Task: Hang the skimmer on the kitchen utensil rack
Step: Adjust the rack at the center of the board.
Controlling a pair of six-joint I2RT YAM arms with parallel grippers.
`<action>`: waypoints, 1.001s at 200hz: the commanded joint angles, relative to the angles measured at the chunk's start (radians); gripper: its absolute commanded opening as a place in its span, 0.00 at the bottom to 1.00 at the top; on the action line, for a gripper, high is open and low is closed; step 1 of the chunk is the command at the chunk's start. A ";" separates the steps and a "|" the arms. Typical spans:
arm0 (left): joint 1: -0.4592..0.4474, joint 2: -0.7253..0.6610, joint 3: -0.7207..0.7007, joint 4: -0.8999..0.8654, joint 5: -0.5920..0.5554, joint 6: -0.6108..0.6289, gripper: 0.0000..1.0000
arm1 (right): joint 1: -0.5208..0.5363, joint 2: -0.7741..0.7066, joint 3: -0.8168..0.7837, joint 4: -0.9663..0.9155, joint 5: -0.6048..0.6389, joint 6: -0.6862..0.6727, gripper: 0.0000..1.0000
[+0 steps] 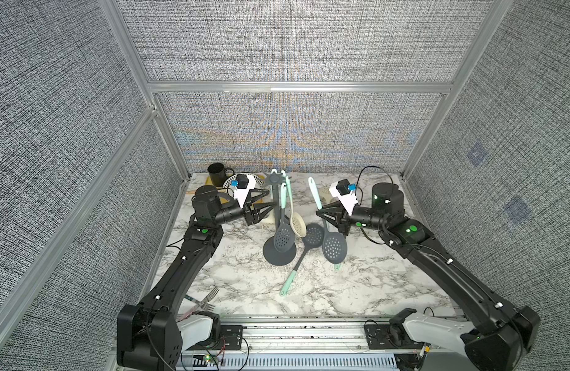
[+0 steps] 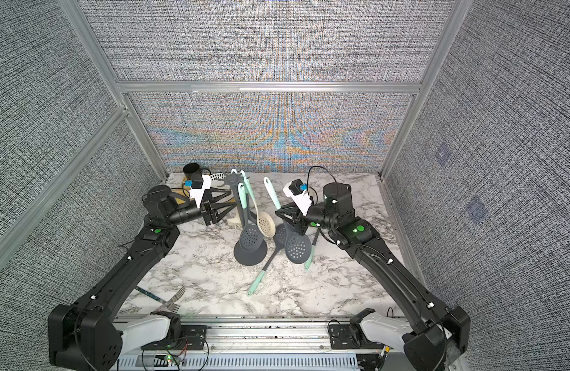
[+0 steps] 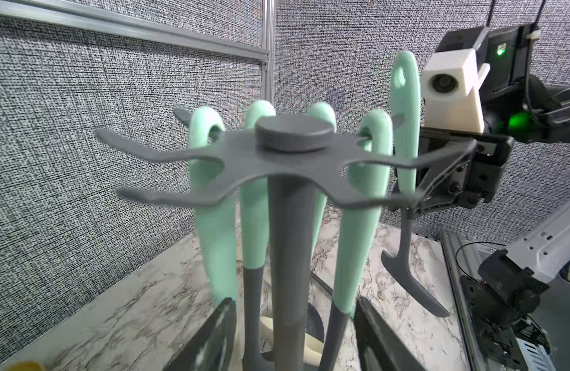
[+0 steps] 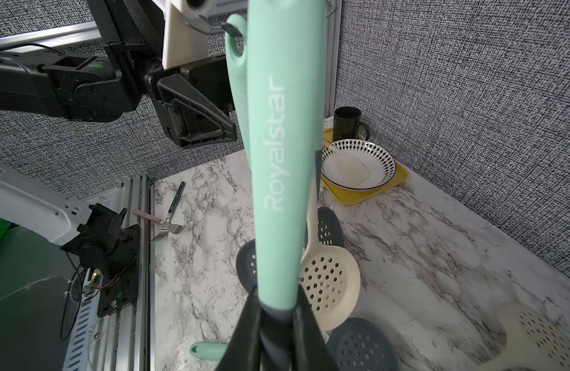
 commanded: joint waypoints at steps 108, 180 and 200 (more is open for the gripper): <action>-0.020 0.149 0.099 0.006 0.153 0.008 0.44 | 0.004 -0.021 0.009 -0.004 -0.020 0.007 0.00; -0.039 0.171 0.108 -0.012 0.158 0.032 0.25 | 0.005 -0.026 0.010 -0.006 -0.020 0.007 0.00; -0.039 0.157 0.097 -0.013 0.147 0.037 0.30 | 0.005 -0.027 0.011 -0.008 -0.019 0.007 0.00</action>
